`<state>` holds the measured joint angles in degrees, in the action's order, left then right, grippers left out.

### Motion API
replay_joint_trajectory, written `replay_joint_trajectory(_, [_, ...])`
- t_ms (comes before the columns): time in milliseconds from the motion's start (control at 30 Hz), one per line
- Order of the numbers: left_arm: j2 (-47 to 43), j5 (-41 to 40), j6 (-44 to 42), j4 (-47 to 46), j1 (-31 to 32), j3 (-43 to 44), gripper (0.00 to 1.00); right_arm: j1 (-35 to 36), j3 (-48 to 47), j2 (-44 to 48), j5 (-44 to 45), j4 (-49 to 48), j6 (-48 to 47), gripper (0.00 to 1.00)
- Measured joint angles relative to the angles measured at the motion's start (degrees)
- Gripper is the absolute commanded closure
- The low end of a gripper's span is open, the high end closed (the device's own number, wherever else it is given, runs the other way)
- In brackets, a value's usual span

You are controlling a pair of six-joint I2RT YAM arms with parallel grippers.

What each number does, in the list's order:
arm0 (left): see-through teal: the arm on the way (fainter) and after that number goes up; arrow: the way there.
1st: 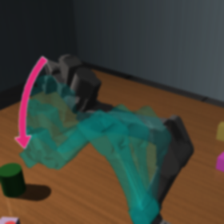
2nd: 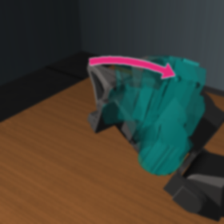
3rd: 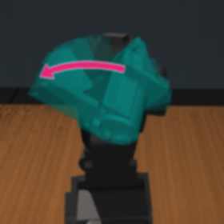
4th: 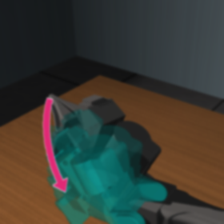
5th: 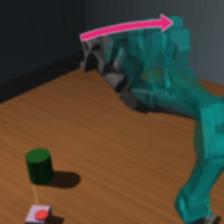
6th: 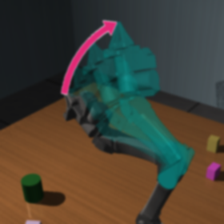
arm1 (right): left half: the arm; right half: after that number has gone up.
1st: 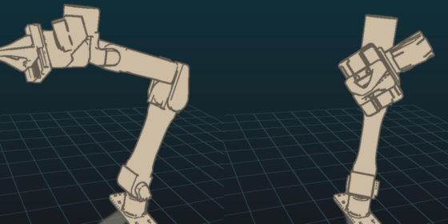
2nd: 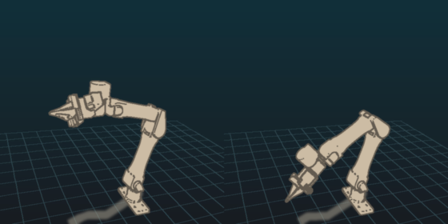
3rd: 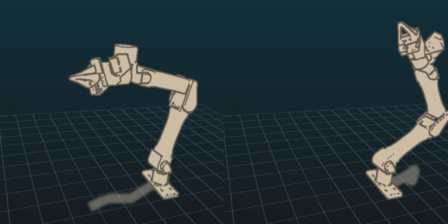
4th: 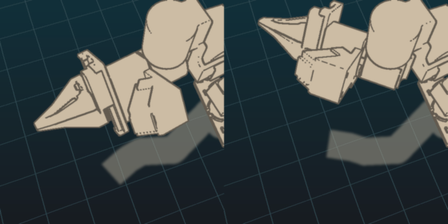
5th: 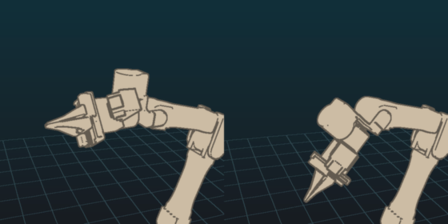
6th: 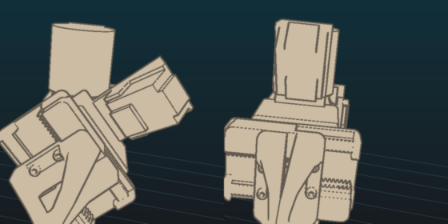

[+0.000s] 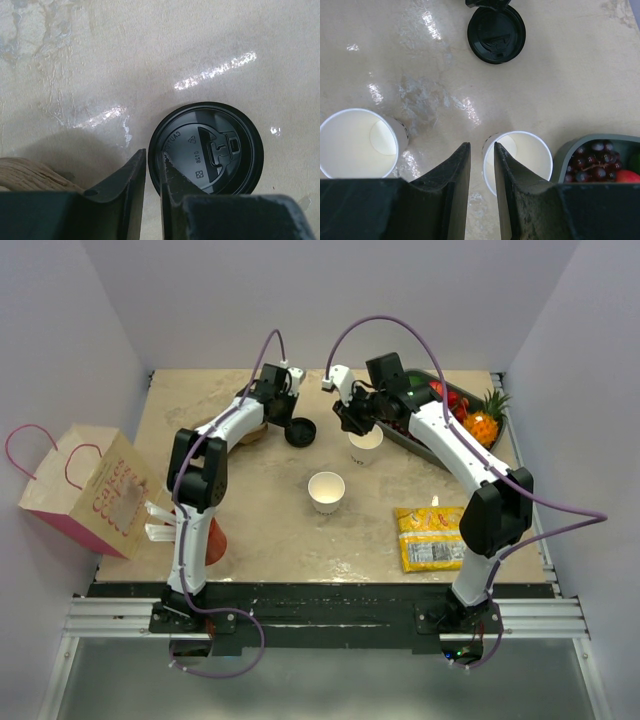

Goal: Pack the takeout coffee

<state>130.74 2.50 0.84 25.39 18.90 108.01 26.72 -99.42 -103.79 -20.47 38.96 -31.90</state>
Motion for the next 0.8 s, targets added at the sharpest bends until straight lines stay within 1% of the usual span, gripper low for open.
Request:
replay_joint_trajectory(67, [0.00, -0.13, -0.02, 0.07, 0.00, -0.13, 0.79, 0.00, 0.00, 0.00, 0.00, 0.00, 0.02, 0.71])
replay_joint_trajectory(233, [0.00, -0.42, -0.02, 0.02, 0.00, -0.13, 0.84, 0.00, 0.00, 0.00, 0.00, 0.00, 0.02, 0.71])
replay_joint_trajectory(333, [0.00, -0.42, -0.02, -0.07, 0.00, -0.13, 0.85, 0.00, 0.00, 0.00, 0.00, 0.00, 0.02, 0.71])
replay_joint_trajectory(500, [0.00, -0.44, -0.02, -0.04, 0.00, -0.13, 0.80, 0.00, 0.00, 0.00, 0.00, 0.00, 0.02, 0.71])
replay_joint_trajectory(800, [0.00, -0.68, -0.04, -0.02, 0.00, -0.13, 0.82, 0.00, 0.00, -0.02, 0.00, -0.02, 0.04, 0.71])
